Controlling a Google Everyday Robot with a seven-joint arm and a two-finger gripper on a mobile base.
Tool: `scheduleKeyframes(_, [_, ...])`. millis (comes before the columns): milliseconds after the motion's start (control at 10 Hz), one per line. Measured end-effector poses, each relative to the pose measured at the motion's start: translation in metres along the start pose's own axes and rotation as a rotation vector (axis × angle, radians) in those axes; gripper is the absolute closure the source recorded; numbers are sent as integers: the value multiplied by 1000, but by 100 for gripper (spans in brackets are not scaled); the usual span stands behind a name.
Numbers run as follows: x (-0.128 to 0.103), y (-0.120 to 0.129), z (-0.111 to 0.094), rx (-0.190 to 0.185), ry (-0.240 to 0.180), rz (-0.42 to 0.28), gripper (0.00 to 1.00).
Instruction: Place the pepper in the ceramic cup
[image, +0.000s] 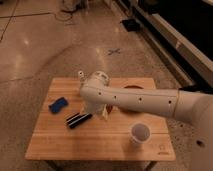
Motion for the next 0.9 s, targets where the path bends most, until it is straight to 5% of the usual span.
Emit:
scheduleKeyframes(500, [2, 0, 2, 1, -2, 2, 20])
scheduleKeyframes(900, [46, 28, 26, -5, 2, 56, 20])
